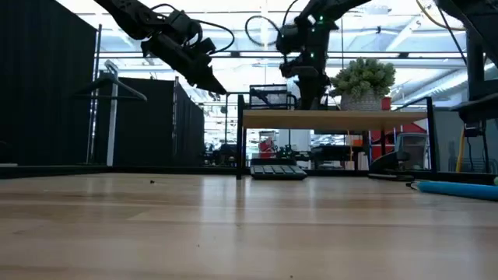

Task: Pick and place office supplies into organizer
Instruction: Remove the green scented candle from the black desk organizer on the shelf, then remove the dark blue pen from the black desk organizer on the shelf

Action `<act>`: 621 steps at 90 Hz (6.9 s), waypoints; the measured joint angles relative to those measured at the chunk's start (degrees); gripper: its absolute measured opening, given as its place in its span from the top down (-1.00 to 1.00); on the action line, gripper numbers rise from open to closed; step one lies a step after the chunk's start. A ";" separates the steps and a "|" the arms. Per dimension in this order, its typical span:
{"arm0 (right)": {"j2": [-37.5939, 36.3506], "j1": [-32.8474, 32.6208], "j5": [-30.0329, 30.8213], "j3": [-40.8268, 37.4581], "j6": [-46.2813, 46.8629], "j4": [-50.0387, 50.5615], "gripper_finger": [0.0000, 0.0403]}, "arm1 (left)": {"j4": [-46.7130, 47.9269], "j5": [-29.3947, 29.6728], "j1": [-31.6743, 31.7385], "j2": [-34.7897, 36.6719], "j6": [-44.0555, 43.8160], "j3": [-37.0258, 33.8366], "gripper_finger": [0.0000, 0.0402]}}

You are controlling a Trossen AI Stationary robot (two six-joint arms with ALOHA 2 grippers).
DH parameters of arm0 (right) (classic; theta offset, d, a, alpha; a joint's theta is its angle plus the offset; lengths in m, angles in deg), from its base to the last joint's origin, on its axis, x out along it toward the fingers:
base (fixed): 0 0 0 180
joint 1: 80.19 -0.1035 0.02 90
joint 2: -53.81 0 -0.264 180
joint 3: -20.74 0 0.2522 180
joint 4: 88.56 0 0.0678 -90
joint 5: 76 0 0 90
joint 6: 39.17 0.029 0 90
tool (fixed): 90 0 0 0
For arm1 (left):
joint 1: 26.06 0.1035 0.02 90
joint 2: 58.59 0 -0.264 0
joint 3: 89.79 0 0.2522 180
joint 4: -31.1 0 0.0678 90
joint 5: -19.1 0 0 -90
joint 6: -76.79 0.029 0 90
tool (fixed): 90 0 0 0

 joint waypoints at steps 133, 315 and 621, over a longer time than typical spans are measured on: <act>-10.17 -39.50 -2.32 -40.48 44.19 -24.83 -0.37 | 0.02 0.04 -0.14 0.00 -0.01 0.00 0.64; -15.27 -6.11 1.80 -13.60 4.90 -47.48 -0.36 | -2.29 2.02 4.50 0.26 -3.21 4.39 0.64; -8.50 -2.60 -3.39 -13.94 -11.62 -47.46 1.00 | -9.47 -11.15 -3.40 -16.81 -1.62 12.70 0.64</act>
